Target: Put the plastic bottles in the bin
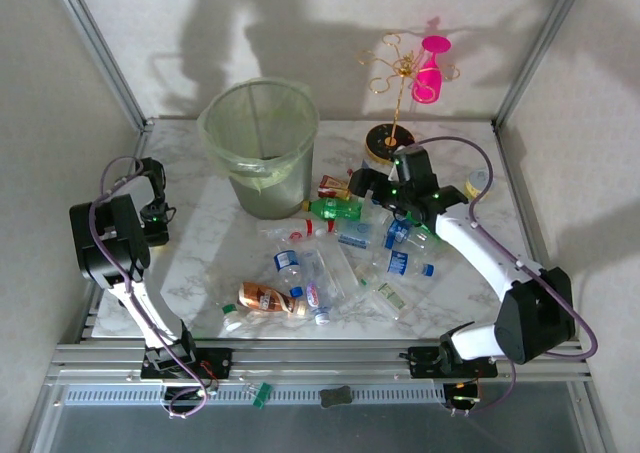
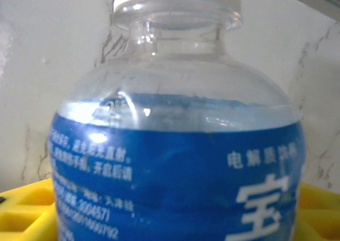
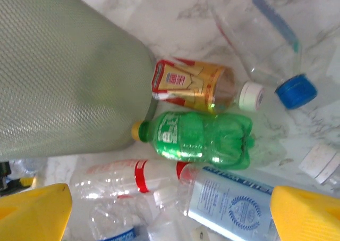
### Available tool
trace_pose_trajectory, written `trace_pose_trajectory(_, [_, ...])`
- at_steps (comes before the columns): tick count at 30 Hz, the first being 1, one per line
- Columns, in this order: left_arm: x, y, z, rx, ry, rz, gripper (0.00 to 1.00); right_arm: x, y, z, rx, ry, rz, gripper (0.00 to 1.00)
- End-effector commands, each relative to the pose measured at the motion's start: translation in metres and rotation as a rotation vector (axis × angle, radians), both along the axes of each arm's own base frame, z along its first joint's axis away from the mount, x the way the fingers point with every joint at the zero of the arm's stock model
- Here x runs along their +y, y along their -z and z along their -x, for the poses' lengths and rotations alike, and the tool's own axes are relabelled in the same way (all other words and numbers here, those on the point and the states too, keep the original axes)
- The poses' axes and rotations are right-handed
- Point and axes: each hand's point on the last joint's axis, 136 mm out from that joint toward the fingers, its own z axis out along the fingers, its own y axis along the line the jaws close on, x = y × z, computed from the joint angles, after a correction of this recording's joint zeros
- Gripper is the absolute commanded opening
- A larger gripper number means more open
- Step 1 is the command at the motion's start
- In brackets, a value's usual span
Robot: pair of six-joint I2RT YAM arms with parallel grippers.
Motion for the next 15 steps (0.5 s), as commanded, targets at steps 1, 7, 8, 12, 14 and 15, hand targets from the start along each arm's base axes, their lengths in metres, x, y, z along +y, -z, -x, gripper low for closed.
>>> trace_pose_trajectory(1, [0.004, 0.000, 0.002, 0.027, 0.029, -0.007, 0.60, -0.013, -0.034, -0.005, -0.100, 0.065, 0.025, 0.97])
trace_pose_trajectory(7, [-0.003, -0.033, -0.008, 0.041, 0.160, -0.052, 0.57, -0.014, -0.086, 0.007, -0.289, 0.042, -0.050, 0.96])
trace_pose_trajectory(8, [-0.007, -0.043, -0.010, 0.042, 0.193, -0.070, 0.57, -0.015, -0.094, 0.011, -0.317, 0.035, -0.059, 0.96])
trace_pose_trajectory(12, [-0.032, -0.084, -0.015, -0.018, 0.307, -0.150, 0.54, -0.009, -0.121, 0.028, -0.408, -0.056, -0.095, 0.93])
trace_pose_trajectory(14, [-0.044, -0.106, -0.012, -0.057, 0.354, -0.191, 0.53, -0.008, -0.129, 0.034, -0.424, -0.075, -0.109, 0.93])
trace_pose_trajectory(15, [-0.049, -0.118, -0.009, -0.080, 0.380, -0.215, 0.53, -0.007, -0.134, 0.038, -0.441, -0.090, -0.119, 0.94])
